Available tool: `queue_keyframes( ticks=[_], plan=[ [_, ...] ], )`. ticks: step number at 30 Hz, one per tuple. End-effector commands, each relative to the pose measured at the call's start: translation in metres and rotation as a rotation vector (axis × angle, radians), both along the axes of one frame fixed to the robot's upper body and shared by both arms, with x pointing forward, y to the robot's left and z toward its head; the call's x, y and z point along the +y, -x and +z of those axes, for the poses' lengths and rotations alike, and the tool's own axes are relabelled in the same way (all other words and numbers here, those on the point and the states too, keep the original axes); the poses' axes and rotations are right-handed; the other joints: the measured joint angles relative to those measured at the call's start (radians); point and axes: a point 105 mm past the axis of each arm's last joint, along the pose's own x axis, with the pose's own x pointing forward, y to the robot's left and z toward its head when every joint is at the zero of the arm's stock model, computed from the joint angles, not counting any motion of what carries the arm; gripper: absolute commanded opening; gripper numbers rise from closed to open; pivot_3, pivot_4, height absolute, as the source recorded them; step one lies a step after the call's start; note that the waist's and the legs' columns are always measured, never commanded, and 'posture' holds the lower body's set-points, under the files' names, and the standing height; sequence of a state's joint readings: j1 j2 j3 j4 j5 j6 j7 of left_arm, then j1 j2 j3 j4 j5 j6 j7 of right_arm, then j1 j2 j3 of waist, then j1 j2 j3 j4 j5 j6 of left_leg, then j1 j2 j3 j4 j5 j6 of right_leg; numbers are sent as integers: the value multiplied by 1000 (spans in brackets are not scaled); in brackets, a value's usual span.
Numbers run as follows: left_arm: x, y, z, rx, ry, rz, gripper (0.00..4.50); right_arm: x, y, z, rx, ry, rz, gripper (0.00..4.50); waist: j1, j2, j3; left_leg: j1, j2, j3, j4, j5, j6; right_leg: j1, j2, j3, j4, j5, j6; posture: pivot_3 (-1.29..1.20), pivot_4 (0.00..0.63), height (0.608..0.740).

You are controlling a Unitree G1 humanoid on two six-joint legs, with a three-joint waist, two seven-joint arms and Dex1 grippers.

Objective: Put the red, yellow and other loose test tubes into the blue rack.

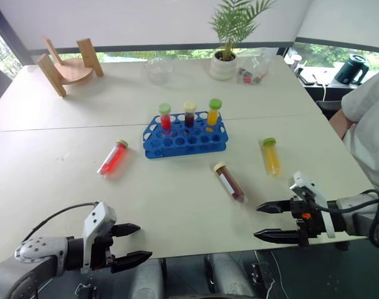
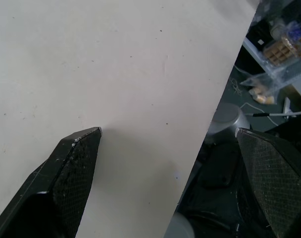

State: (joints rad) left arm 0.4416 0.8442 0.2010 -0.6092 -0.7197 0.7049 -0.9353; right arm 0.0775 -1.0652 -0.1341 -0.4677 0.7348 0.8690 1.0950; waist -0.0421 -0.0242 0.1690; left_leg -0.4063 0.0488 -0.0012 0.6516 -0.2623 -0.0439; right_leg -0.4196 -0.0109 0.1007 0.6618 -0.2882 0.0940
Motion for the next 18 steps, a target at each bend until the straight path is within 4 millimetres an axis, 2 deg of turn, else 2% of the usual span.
queue_keyframes(
  ticks=[1,13,18],
  plan=[
    [0,-1,3,-28,-3,-7,4474,0,-1,4,-30,3,10,4467,0,0,0,0,0,0,0,0,0,0,0,0,0,0,0,0,150,740],
    [-1,-4,4,-47,-2,-5,4474,-4,-7,0,-41,24,-18,4467,1,0,0,0,0,0,0,0,0,0,0,0,0,0,0,0,150,740],
    [-3,-16,12,-85,24,7,4474,-8,-10,0,-46,36,-21,4467,1,0,0,0,0,0,1,0,0,1,0,0,0,0,0,0,150,740]
  ],
)
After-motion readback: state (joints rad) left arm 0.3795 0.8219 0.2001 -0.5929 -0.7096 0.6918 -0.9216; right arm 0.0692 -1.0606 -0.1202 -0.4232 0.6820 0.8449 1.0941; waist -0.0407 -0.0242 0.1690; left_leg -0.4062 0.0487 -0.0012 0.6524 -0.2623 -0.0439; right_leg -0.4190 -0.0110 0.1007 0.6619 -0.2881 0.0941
